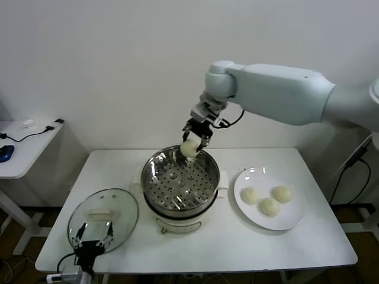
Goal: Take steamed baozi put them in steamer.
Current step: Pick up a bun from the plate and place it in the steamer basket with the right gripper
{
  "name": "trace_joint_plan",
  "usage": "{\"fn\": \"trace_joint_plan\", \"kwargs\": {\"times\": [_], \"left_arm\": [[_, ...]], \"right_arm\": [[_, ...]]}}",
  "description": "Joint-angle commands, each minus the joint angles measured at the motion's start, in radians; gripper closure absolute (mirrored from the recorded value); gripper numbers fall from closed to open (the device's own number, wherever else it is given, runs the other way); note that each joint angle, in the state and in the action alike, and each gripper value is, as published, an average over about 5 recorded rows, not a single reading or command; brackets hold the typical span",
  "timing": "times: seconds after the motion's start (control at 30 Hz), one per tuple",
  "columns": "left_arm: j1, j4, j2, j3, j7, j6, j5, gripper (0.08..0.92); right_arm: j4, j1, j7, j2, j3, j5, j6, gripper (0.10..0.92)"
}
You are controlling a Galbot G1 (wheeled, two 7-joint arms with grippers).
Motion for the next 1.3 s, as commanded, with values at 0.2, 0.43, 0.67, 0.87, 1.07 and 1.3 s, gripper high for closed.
{"fn": "trace_joint_plan", "kwargs": {"times": [0.2, 0.43, 0.67, 0.87, 1.07, 1.3], "left_arm": [[0.001, 0.000, 0.005, 0.011, -0.004, 0.000, 0.000, 0.177], [-0.004, 0.009, 0.004, 0.014, -0.014, 0.000, 0.001, 0.177], [-0.008, 0.016, 0.003, 0.012, -0.022, -0.001, -0.001, 0.177], [-0.009, 0.019, 0.003, 0.010, -0.029, -0.003, -0.005, 0.177], [-0.006, 0.011, 0.002, 0.011, -0.031, -0.001, -0.005, 0.177], [-0.005, 0.006, -0.001, 0.014, -0.031, -0.001, -0.002, 0.177]], "right_arm": [[-0.279, -0.252, 0.040, 0.106, 0.136, -0.398, 0.390, 0.423], [-0.373, -0.313, 0.077, 0.135, 0.193, -0.506, 0.421, 0.423], [-0.437, -0.347, 0.106, 0.174, 0.218, -0.532, 0.424, 0.423], [-0.502, -0.362, 0.138, 0.212, 0.238, -0.540, 0.429, 0.413], [-0.484, -0.350, 0.134, 0.208, 0.229, -0.517, 0.437, 0.332], [-0.324, -0.240, 0.119, 0.120, 0.177, -0.286, 0.412, 0.207]]}}
